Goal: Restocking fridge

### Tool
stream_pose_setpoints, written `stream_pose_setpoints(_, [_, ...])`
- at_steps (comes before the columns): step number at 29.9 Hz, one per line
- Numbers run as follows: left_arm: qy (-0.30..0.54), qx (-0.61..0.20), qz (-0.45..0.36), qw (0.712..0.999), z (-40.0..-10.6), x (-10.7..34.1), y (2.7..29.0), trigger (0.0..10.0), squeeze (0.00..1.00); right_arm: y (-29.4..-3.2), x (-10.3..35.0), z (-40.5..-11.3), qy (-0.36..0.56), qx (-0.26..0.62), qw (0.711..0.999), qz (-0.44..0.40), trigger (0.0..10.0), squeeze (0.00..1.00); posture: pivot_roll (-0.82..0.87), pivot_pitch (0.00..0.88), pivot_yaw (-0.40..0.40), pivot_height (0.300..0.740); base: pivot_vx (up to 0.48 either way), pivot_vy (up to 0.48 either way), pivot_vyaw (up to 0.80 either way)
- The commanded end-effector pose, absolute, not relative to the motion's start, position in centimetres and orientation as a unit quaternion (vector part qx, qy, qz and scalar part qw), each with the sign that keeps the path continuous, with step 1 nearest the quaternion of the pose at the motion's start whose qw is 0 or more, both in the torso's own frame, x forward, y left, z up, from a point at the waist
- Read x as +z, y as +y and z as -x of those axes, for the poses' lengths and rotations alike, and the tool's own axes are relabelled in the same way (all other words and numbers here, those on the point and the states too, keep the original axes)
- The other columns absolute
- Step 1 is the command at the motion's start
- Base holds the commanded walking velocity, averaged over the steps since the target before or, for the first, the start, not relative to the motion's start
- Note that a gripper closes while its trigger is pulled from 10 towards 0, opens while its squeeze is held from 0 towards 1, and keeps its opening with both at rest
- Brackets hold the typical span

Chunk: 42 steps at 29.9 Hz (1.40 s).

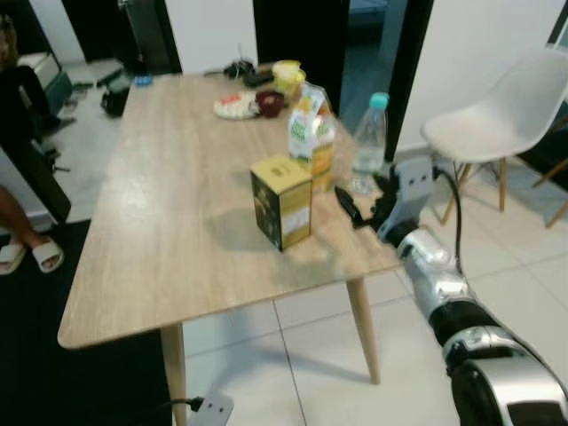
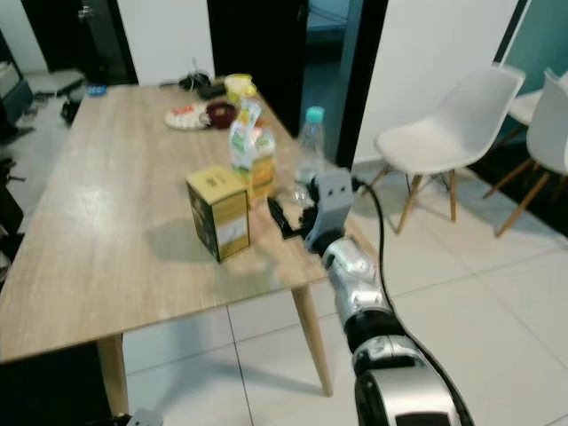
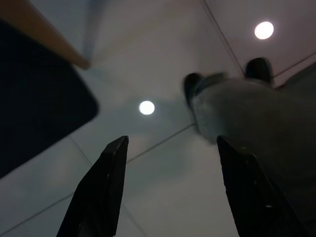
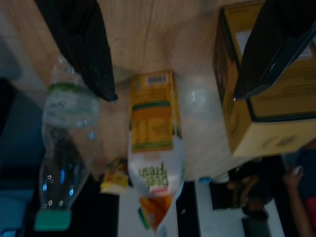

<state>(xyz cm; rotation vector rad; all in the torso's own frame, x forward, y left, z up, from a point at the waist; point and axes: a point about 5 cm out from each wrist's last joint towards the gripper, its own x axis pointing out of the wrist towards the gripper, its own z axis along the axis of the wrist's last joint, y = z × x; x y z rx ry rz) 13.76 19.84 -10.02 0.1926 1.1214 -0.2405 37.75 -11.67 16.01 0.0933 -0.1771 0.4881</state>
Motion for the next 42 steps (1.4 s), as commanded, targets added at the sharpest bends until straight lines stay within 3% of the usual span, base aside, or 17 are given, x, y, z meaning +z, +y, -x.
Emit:
stream_pose_setpoints(1, [0.54,-0.114,-0.088,0.829,-12.89,-10.34,19.72,10.0,0.0,-11.49,16.27,-37.67,-0.094,0.252,0.962,-0.055,10.0,0.0,0.05,0.0,-0.009,0.74,0.0,0.0,0.8])
stream_pose_setpoints(24, [0.539,-0.116,-0.084,0.83,-12.97,-10.31,19.64,10.0,0.0,-10.88,16.23,-37.15,-0.106,0.282,0.952,-0.054,10.0,0.0,0.05,0.0,-0.005,0.74,0.0,0.0,0.8])
stream_pose_setpoints(30, [0.54,-0.122,-0.084,0.829,-12.96,-10.32,19.54,10.0,0.0,-11.03,16.41,-37.29,-0.11,0.267,0.955,-0.061,10.0,0.0,0.05,0.0,-0.007,0.74,0.0,0.0,0.0])
stream_pose_setpoints(42, [0.537,-0.129,-0.08,0.829,-13.14,-10.29,19.26,10.0,0.0,-11.11,16.74,-37.14,-0.122,0.272,0.952,-0.067,10.0,0.0,0.05,0.0,-0.007,0.74,0.0,-0.396,0.0])
